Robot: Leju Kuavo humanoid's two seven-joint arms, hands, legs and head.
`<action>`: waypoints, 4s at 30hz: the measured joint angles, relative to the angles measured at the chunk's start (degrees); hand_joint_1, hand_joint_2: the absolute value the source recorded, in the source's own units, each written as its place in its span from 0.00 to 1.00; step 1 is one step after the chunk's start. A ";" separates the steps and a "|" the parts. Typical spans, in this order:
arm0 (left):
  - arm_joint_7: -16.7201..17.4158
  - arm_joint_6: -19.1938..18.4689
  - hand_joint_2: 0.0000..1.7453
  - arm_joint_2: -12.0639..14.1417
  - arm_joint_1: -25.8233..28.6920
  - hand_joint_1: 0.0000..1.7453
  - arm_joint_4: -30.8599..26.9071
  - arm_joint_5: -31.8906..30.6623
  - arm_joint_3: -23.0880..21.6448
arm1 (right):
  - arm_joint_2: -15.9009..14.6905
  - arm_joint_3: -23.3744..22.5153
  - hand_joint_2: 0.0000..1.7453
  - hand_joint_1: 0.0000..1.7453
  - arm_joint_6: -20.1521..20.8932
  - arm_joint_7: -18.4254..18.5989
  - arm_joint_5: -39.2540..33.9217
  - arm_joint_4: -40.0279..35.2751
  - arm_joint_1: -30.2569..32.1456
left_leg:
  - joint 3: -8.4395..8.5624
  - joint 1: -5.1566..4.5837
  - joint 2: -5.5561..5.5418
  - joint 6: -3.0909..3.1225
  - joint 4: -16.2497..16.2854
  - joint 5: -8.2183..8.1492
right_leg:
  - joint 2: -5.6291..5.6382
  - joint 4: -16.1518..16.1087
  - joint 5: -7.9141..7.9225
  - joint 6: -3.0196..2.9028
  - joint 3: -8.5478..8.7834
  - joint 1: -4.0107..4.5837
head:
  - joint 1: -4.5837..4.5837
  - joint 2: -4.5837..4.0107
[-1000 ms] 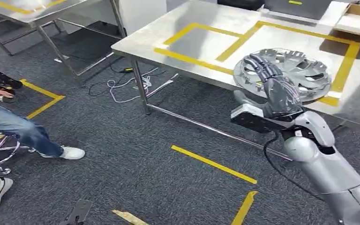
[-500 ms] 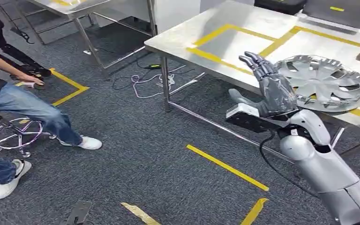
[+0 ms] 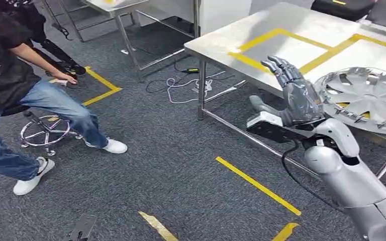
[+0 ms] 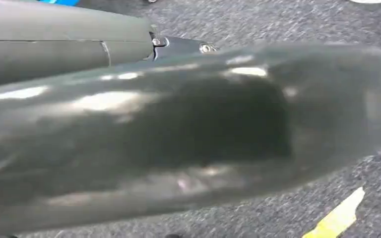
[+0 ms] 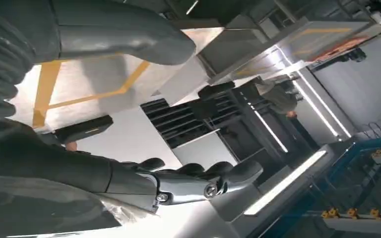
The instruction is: Take the parts from the cabinet and place them on the table.
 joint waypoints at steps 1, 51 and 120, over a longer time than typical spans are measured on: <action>0.00 0.00 0.00 -0.16 0.01 0.00 0.00 0.00 0.00 | 0.00 -0.04 1.00 0.00 -0.02 0.02 0.00 -0.02 -0.05 | -0.45 -0.29 2.05 -0.29 1.29 -1.16 | -0.42 -0.16 0.03 -0.27 0.10 0.09 | -0.22 -0.02; -0.09 0.31 0.00 -0.15 -0.50 0.00 0.00 0.09 0.00 | -0.48 -0.13 1.00 0.00 -0.11 -0.09 0.24 -0.76 0.20 | 0.39 -0.04 5.04 1.94 -0.49 0.47 | -1.82 15.90 -8.79 1.85 -6.96 0.54 | -0.83 -0.02; -2.21 -4.63 0.00 0.33 -0.64 0.00 0.00 0.00 -0.17 | -0.76 -0.46 0.00 0.00 -0.48 -1.16 0.37 -0.74 1.82 | 0.80 -0.14 4.48 0.85 -0.14 -0.53 | -1.36 0.85 -0.43 1.07 -0.75 0.38 | -1.88 0.00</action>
